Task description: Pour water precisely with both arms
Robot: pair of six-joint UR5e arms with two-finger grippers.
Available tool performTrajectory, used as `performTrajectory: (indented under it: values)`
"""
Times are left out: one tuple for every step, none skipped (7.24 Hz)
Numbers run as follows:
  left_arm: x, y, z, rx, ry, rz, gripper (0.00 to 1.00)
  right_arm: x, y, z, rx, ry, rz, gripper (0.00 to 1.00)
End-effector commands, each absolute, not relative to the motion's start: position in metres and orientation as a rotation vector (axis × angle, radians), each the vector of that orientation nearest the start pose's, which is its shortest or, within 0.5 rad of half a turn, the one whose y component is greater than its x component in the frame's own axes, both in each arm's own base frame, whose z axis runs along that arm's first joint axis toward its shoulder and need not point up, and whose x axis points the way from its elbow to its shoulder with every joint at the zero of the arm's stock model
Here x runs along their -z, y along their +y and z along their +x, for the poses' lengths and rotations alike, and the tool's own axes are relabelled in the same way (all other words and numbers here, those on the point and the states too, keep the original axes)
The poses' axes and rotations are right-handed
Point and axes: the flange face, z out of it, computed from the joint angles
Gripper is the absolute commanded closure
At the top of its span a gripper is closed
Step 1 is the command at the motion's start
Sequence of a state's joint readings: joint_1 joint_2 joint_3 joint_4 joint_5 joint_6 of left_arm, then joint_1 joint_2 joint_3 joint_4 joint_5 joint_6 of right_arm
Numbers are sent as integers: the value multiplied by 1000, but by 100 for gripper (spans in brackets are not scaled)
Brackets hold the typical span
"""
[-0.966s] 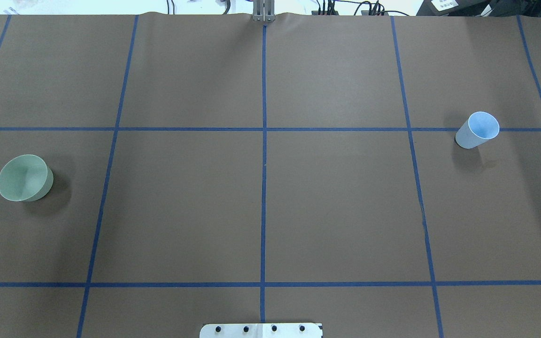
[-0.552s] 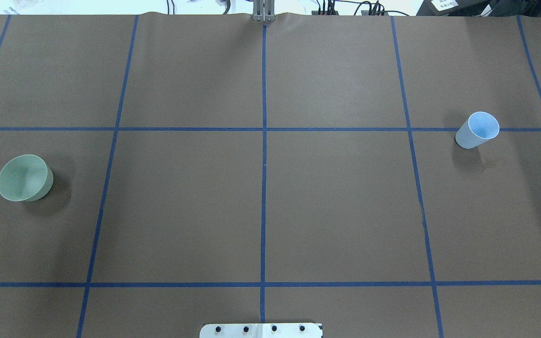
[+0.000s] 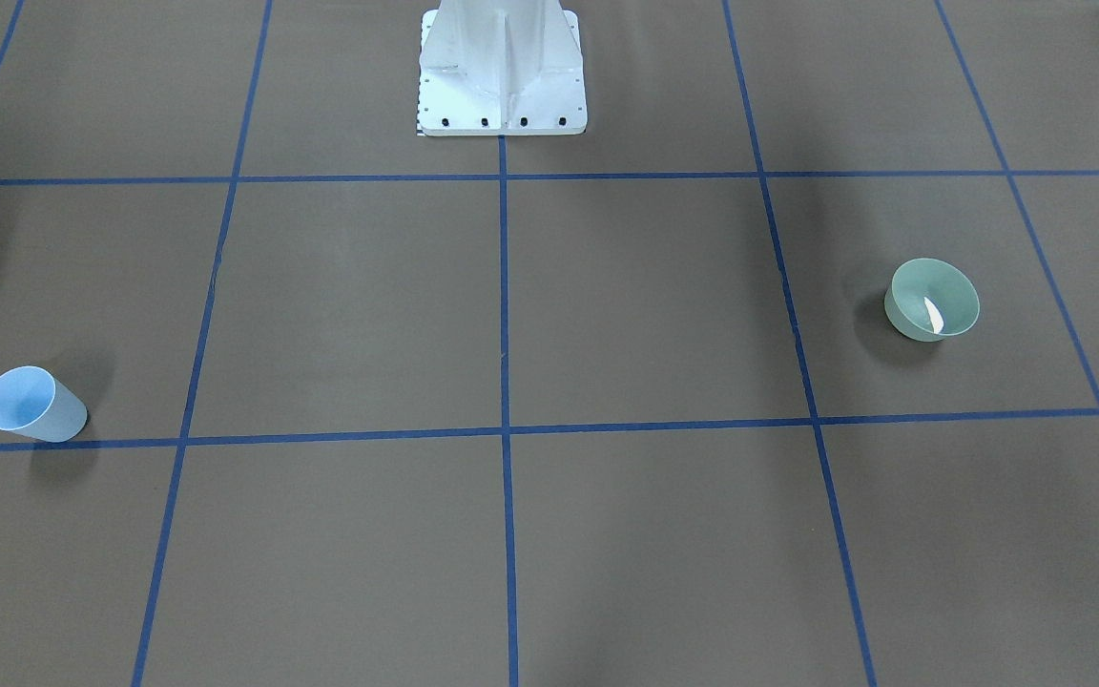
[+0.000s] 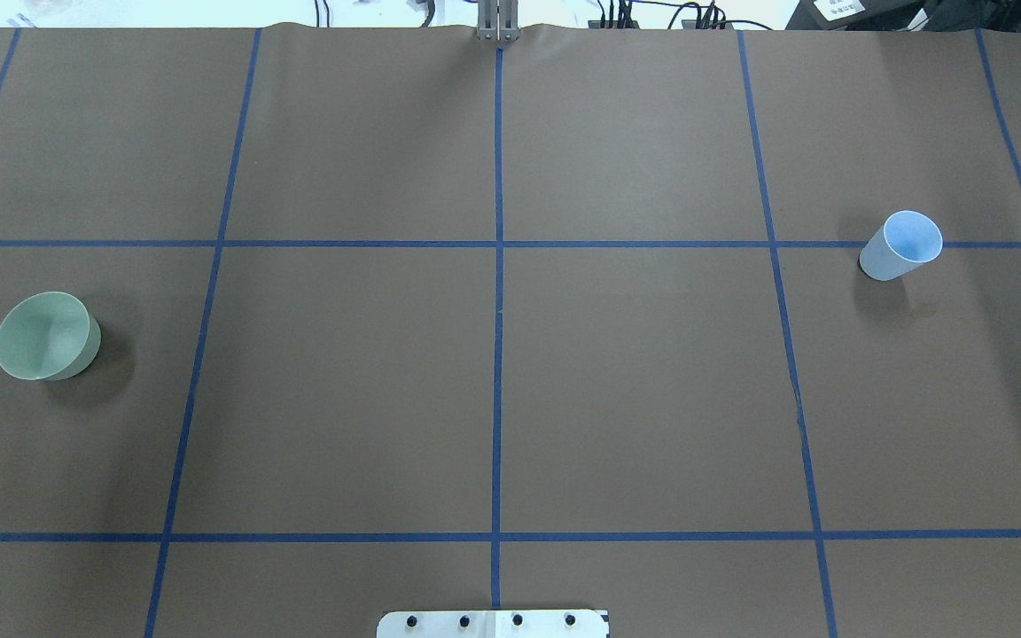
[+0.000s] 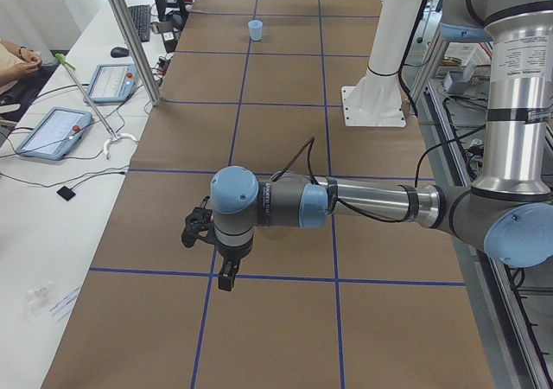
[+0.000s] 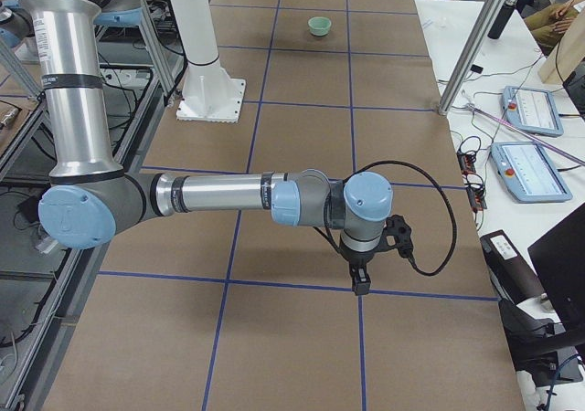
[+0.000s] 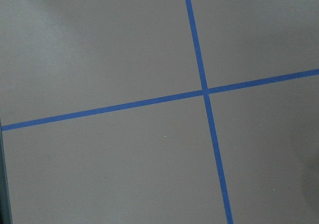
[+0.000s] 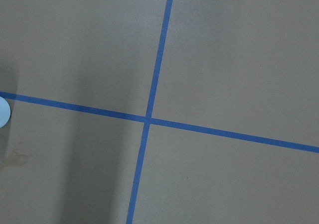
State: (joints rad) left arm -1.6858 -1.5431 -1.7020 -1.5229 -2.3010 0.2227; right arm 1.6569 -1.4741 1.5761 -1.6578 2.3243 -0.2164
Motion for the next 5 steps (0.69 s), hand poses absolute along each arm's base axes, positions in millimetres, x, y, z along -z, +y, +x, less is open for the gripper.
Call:
performTrajectory:
  values:
    - [-614,-471,-122,-122,711,176,0,-613,-525,108,129,-785,136,0]
    - [-614,-471,-122,-123,713,175,0,-613,-525,108,129,-785,135,0]
    - [-615,-471,-121,-125,715,172,0,-612,-525,107,128,-787,136,0]
    - [-614,-471,-121,-126,716,177,0,-613,-525,105,126,-786,130,0]
    - [-612,-471,-121,-127,714,174,0,-613,-525,105,126,-788,131,0]
